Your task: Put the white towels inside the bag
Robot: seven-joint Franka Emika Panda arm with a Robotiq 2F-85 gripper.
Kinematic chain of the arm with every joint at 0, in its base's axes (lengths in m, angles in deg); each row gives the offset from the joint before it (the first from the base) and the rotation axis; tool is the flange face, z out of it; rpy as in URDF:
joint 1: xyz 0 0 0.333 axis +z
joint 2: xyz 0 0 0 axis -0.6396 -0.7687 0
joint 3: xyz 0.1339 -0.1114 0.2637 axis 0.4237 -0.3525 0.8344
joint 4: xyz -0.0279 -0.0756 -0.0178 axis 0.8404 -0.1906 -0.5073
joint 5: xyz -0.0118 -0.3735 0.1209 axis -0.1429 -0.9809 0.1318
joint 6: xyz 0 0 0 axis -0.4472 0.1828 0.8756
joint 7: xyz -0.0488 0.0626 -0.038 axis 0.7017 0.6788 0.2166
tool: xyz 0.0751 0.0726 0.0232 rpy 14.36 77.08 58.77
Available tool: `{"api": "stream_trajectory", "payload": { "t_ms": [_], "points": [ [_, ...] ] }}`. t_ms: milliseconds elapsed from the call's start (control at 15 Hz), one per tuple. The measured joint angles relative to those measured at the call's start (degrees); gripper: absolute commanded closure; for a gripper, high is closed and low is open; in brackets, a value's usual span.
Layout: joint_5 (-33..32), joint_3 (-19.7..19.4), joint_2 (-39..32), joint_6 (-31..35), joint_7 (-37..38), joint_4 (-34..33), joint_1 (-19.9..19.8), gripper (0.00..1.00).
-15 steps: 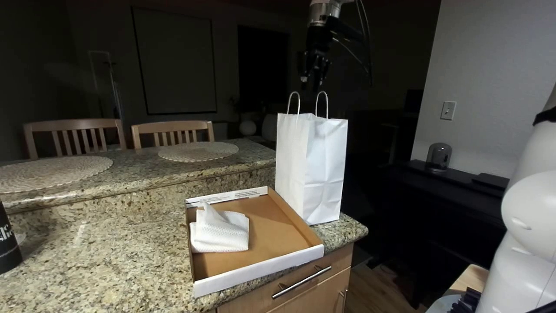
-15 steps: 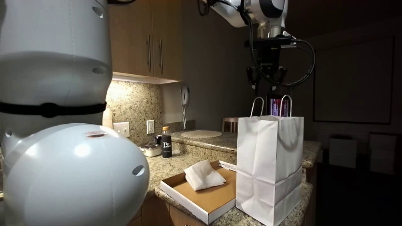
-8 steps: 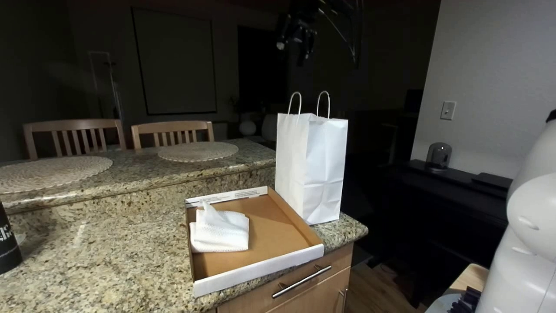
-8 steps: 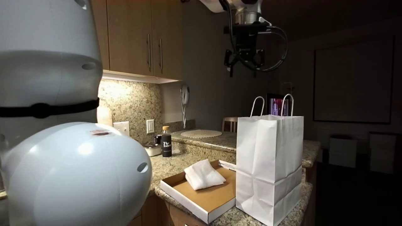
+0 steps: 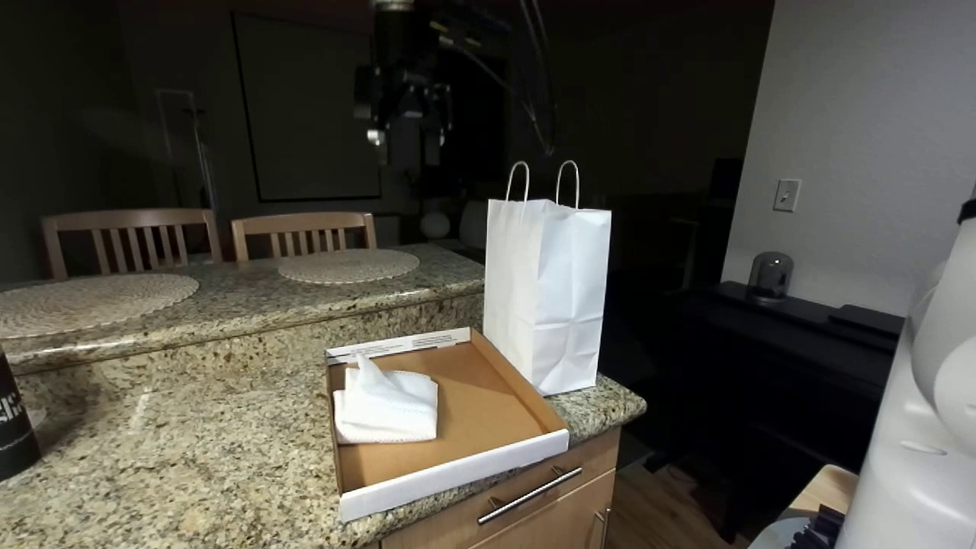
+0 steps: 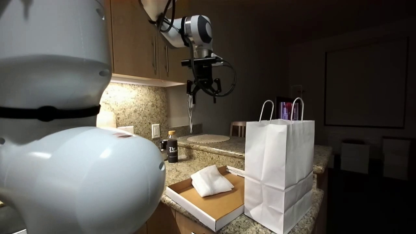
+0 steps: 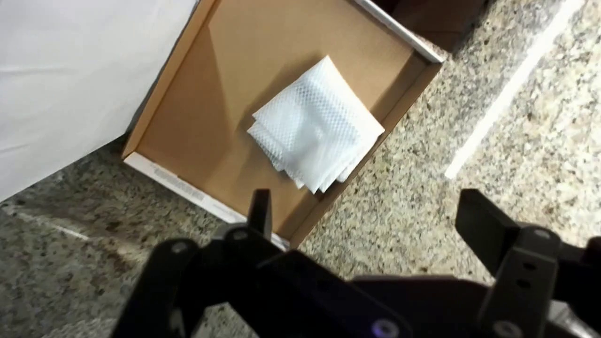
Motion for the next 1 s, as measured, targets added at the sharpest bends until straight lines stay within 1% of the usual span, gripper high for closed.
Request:
{"api": "stream_trajectory", "payload": {
  "t_ms": [200, 400, 533, 733, 867, 933, 1000],
  "points": [
    [-3.6, 1.9, -6.0, 0.4, 4.1, 2.5, 2.4, 0.0],
    [-6.9, 2.0, -11.3, 3.8, 6.2, 5.4, 3.7, 0.0],
    [-7.3, 1.6, -13.2, 9.5, 6.7, 8.0, 3.8, 0.0],
    [-8.1, 0.3, -12.7, 23.7, 6.7, 14.3, 3.6, 0.0],
    [-8.8, -0.9, -10.3, 32.2, 6.5, 19.6, 3.0, 0.0],
    [-8.8, -1.4, -8.7, 34.3, 6.2, 21.5, 2.5, 0.0],
    [-8.8, -1.8, -7.1, 34.9, 5.8, 22.9, 2.0, 0.0]
  ]
}}
